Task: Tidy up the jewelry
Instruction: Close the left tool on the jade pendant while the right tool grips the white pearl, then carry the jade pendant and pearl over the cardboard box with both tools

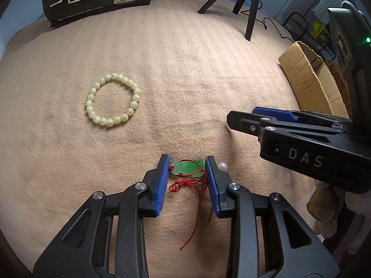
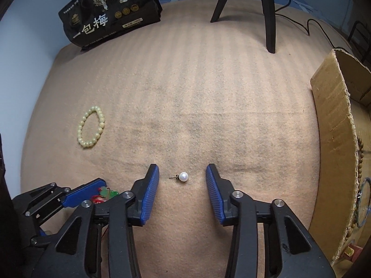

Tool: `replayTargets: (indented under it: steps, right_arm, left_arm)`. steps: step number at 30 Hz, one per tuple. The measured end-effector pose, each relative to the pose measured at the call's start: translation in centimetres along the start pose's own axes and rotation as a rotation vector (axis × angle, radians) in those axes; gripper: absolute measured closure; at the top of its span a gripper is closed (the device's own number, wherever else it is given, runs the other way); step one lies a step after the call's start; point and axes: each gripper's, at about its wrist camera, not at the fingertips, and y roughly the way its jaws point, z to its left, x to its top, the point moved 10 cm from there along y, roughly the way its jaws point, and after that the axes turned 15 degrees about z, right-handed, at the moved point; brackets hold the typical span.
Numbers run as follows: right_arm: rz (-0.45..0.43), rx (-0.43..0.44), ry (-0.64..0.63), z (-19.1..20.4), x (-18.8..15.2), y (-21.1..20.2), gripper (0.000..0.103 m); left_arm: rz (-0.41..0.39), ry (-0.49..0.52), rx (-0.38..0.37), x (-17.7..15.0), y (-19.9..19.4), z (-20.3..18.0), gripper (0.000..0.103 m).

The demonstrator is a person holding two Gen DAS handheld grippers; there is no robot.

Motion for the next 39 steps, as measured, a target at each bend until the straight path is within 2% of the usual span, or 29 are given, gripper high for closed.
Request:
replayTargets:
  steps: [2,6,14,21,22,23,26,29,36,37,38,39]
  right_arm:
    - [0.000,-0.018,-0.009,0.0,0.1,0.0,0.071]
    - [-0.002,-0.046,-0.029,0.0,0.1,0.1,0.089]
    - [-0.020,-0.034,-0.030,0.3,0.1,-0.2,0.089]
    - [-0.064,-0.044,-0.049,-0.1,-1.1,-2.7,0.089]
    - [-0.073,-0.044,-0.051,0.0,-1.1,-3.1,0.089]
    - [-0.080,-0.044,-0.052,0.0,-1.2,-3.5,0.089]
    - [-0.108,-0.040,-0.056,0.0,-1.4,-4.9,0.089]
    - [-0.125,-0.040,-0.053,-0.3,-1.4,-5.7,0.089]
    - [-0.126,-0.041,-0.044,-1.2,-1.7,-6.1,0.089]
    - [-0.125,-0.040,-0.044,-1.2,-1.7,-6.1,0.089]
    - [-0.125,-0.039,-0.044,-1.2,-1.7,-6.1,0.089]
    - [-0.127,-0.039,-0.042,-1.3,-1.7,-6.2,0.089]
  left_arm:
    - [-0.002,-0.002,0.001,0.0,0.0,0.1,0.072]
    - [-0.005,-0.001,0.003,-0.2,-0.2,0.3,0.072]
    - [-0.010,-0.012,-0.018,-0.4,-0.7,0.5,0.072]
    - [-0.043,-0.037,-0.056,-0.4,-2.5,1.0,0.072]
    - [-0.050,-0.037,-0.059,-0.3,-2.9,0.9,0.075]
    - [-0.054,-0.039,-0.061,-0.3,-3.3,0.9,0.099]
    - [-0.073,-0.029,-0.083,-0.4,-4.4,0.4,0.101]
    - [-0.092,-0.015,-0.065,-0.3,-5.0,0.1,0.101]
    - [-0.065,-0.019,-0.070,-0.2,-3.9,0.0,0.100]
    - [-0.056,-0.018,-0.078,-0.1,-3.6,-0.2,0.099]
    - [-0.035,-0.018,-0.072,-0.2,-3.2,-0.2,0.085]
    - [-0.017,-0.026,-0.062,-0.3,-3.0,-0.1,0.054]
